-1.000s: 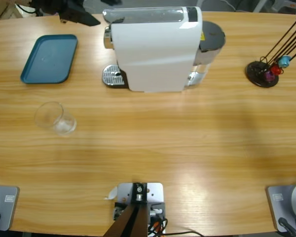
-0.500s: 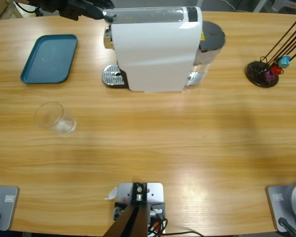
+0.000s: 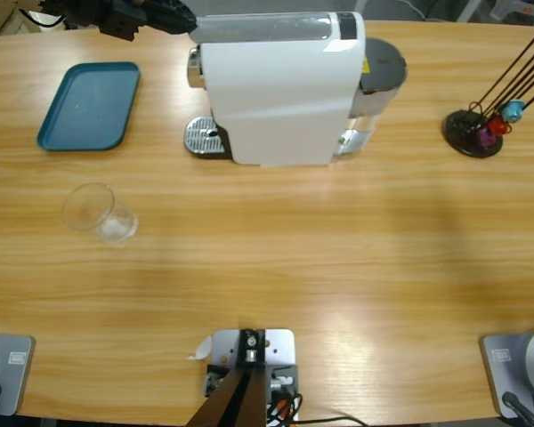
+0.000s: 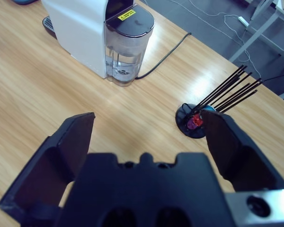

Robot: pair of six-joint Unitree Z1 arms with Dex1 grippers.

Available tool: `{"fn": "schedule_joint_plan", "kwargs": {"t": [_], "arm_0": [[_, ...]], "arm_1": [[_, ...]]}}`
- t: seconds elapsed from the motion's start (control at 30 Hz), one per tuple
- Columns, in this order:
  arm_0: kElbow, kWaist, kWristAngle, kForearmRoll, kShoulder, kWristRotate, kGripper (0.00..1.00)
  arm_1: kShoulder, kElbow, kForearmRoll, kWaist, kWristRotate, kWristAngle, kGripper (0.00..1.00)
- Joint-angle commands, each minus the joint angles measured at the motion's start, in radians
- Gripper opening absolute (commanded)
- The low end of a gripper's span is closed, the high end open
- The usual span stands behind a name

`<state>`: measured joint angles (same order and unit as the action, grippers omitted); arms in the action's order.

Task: Pour coffee

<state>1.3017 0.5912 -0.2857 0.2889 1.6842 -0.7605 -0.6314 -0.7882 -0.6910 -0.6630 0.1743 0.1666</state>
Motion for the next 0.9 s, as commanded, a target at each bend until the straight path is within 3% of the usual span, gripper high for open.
{"fn": "schedule_joint_plan", "kwargs": {"t": [0.03, 0.6, 0.73, 0.77, 0.8, 0.83, 0.9], "arm_0": [[0.038, 0.014, -0.106, -0.063, -0.017, -0.005, 0.000], [0.062, 0.035, -0.121, -0.063, -0.132, -0.005, 0.000], [0.050, 0.064, -0.141, -0.122, -0.127, 0.040, 0.022], [0.046, 0.076, -0.153, -0.134, -0.127, 0.092, 0.614], [0.039, 0.086, -0.134, -0.134, -0.135, 0.167, 0.898], [0.017, 0.099, -0.082, -0.133, -0.151, 0.255, 0.981], [-0.049, 0.118, 0.021, -0.116, -0.204, 0.388, 0.991]], "arm_1": [[-0.038, 0.023, 0.010, -0.003, -0.016, 0.017, 0.977], [-0.037, 0.026, 0.019, -0.003, -0.016, 0.017, 0.977], [-0.037, 0.025, 0.017, -0.003, -0.016, 0.017, 0.979], [-0.040, 0.021, 0.013, -0.003, -0.022, 0.016, 0.983], [-0.053, 0.006, -0.002, -0.001, -0.042, 0.019, 0.987], [-0.077, -0.022, -0.027, 0.010, -0.058, 0.032, 0.990], [-0.113, -0.072, -0.032, 0.052, -0.100, 0.077, 0.997]]}}
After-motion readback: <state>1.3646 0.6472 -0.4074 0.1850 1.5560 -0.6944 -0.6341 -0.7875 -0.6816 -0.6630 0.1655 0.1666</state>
